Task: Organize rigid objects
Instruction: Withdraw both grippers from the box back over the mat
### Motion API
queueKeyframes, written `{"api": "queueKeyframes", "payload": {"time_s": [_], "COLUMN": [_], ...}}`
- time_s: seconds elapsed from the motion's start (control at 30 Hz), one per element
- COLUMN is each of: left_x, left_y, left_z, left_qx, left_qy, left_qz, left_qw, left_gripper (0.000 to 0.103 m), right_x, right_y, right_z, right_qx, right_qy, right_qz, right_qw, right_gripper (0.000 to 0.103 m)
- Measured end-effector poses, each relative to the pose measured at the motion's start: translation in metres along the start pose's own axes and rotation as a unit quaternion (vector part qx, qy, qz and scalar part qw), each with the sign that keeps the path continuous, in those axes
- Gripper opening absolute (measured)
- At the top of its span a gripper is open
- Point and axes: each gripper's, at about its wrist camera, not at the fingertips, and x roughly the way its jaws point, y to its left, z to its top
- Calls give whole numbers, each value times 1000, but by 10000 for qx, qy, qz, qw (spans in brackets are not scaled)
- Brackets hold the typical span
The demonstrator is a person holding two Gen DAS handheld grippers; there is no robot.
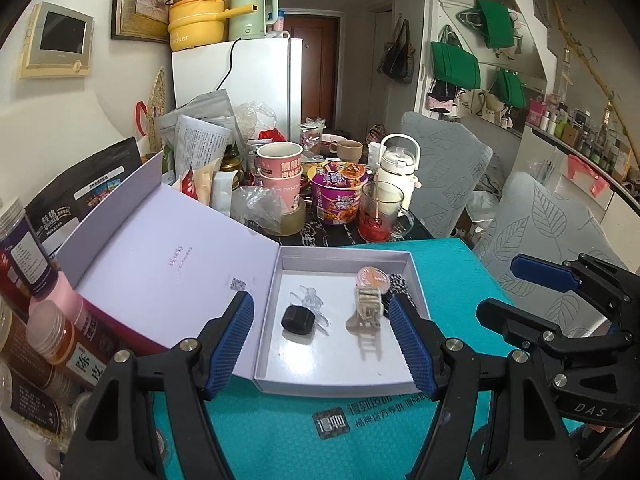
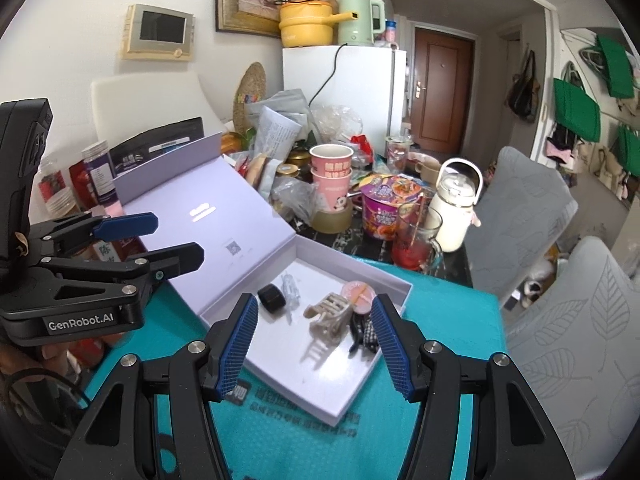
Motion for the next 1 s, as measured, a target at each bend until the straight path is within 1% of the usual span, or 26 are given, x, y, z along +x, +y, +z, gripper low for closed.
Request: {"api": "queueKeyframes", "payload": {"time_s": [0.47, 0.9, 1.0], "left_x": [-29, -46, -53], "left_y": [-18, -43, -47], "left_z": [-53, -100, -108], "left_qx": [82, 293, 352], "left_qy": [141, 372, 351], "left_qz": [-216, -494, -561], "left_qw": [9996, 9977, 9972], "left_gripper": [70, 70, 70], "right_x": [-33, -55, -62], "right_y": [21, 22, 23], "right_z": [-49, -106, -119], "right_qx": [52, 375, 445], "right_qy": [68, 237, 245], "right_qz": [-46, -156, -185], "right_qw": [10000, 9989, 9985], "right_gripper": [60, 60, 60]}}
